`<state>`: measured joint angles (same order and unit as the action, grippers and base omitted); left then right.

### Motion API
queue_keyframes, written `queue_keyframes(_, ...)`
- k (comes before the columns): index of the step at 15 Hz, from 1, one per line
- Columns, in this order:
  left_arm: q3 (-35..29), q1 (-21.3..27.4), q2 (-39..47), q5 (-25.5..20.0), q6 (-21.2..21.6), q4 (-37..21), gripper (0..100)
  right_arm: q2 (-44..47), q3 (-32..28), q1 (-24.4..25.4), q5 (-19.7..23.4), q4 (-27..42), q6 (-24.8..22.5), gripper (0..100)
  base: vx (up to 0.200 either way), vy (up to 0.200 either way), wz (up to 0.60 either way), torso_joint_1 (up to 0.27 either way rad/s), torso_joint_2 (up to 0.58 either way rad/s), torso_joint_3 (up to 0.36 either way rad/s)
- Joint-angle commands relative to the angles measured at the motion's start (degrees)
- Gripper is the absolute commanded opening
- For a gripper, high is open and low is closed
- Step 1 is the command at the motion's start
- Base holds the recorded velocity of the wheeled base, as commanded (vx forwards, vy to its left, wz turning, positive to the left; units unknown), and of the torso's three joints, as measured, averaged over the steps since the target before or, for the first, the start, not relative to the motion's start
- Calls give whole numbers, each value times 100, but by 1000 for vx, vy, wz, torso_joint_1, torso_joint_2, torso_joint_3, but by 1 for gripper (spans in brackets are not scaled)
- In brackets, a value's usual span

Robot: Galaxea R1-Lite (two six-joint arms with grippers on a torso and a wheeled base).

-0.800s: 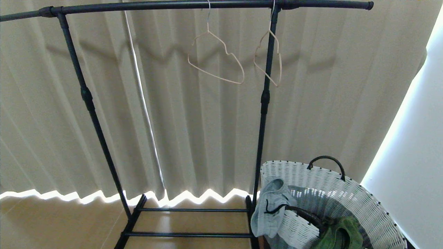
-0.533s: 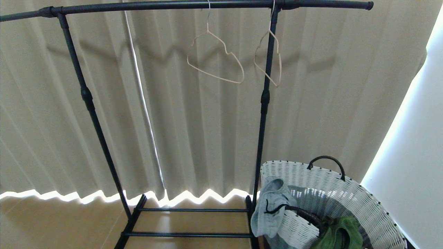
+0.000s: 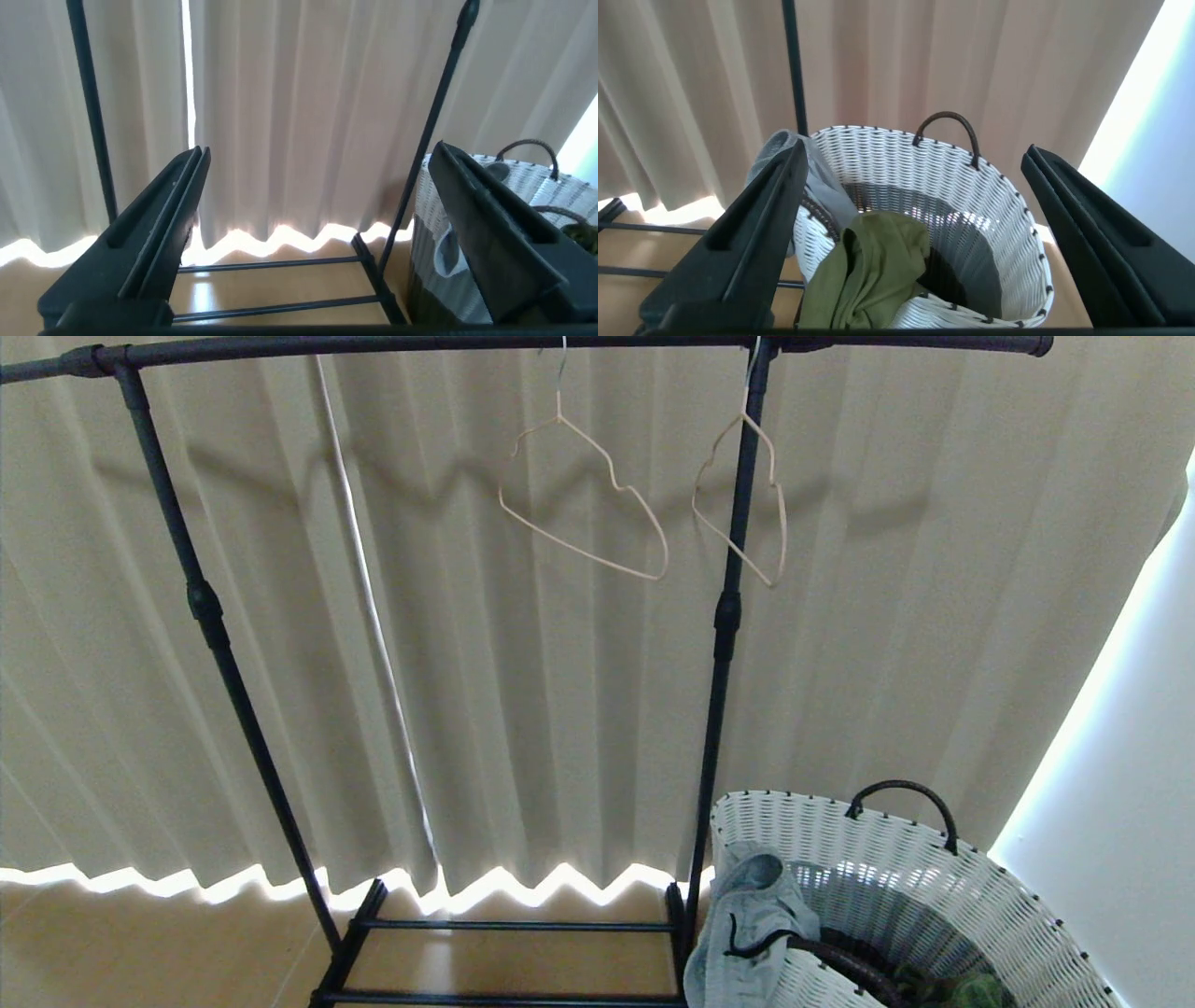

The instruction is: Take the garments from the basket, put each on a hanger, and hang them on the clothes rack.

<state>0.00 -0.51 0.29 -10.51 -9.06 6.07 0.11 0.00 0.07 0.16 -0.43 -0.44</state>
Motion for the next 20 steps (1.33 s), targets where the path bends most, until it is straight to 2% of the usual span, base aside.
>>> queue_keyframes(1, 0, -2, -3, -4, -281, 17, 100, 7, 0, 1, 2, -1, -9, 100, 0, 0, 0, 0, 0, 0)
queue_keyframes(3, 0, -2, -3, 5, -465, 17, 100, 7, 0, 1, 2, -1, 0, 100, 0, 0, 0, 0, 0, 0)
queue_keyframes(10, 0, -2, -3, 5, -448, 17, 100, 7, 0, 1, -7, -1, 9, 100, 0, 0, 0, 0, 0, 0)
queue_keyframes(12, 0, -2, -3, -4, -448, 17, 100, 7, 0, 1, 37, 8, -185, 100, 0, 0, 0, 0, 0, 0)
queue_keyframes(13, 0, -2, -3, -4, -448, 17, 100, -2, -44, 1, 81, 34, -615, 100, 0, 0, 0, 0, 0, 0)
queue_keyframes(14, 0, -2, -3, 5, -448, 17, 100, 226, -290, 63, 186, 175, -1143, 100, 0, 0, 0, 0, 0, 0)
queue_keyframes(15, 0, -2, -3, -4, -448, 17, 100, 736, -738, 168, 178, 377, -1389, 100, 0, 0, 0, 0, 0, 0)
queue_keyframes(17, 0, -2, -3, -4, -448, 17, 100, 1729, -1090, 230, 169, 667, -1415, 100, 0, 0, 0, 0, 0, 0)
queue_keyframes(18, 0, -2, -3, 5, -448, 17, 100, 2758, -1125, 230, 169, 667, -1441, 100, 0, 0, 0, 0, 0, 0)
queue_keyframes(20, 0, -2, -3, 5, -448, 17, 100, 4014, -1090, 204, 160, 658, -1705, 100, 0, 0, 0, 0, 0, 0)
